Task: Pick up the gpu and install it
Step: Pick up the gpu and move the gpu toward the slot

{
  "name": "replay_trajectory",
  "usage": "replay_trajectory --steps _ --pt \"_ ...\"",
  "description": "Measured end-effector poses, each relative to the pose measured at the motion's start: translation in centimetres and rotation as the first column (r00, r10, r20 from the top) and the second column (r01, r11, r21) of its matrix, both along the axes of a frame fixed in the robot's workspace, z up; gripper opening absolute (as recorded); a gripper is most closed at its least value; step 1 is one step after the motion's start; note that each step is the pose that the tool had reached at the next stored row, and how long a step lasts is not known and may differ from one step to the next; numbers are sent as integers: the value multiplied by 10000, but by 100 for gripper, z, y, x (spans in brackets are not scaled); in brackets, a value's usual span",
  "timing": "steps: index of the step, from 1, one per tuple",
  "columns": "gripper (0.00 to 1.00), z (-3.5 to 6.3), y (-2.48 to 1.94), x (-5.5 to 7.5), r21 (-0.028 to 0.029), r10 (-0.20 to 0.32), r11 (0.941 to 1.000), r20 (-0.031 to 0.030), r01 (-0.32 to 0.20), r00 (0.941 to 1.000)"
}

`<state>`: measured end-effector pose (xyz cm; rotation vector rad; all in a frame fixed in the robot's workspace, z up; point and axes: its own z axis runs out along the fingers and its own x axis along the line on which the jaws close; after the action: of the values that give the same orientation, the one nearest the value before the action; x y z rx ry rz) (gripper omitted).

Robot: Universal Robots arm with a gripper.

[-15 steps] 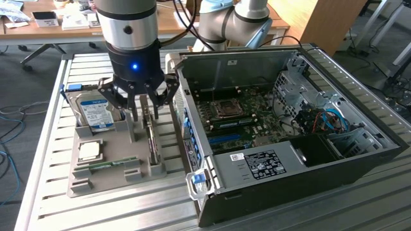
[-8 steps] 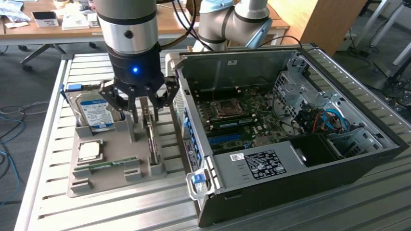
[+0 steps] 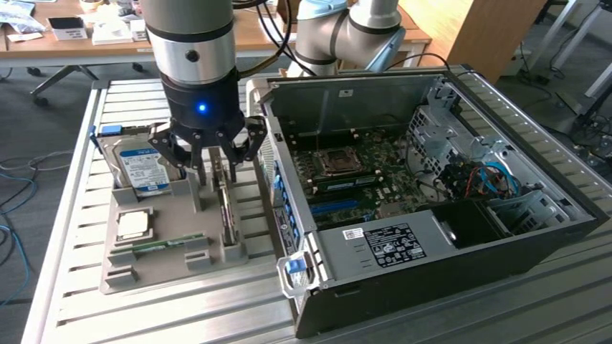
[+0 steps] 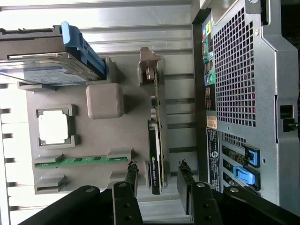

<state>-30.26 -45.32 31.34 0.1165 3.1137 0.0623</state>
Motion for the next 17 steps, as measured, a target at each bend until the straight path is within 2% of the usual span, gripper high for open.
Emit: replay_trajectory --steps 17 --pt "47 -27 0 0 2 0 10000 -1 0 10000"
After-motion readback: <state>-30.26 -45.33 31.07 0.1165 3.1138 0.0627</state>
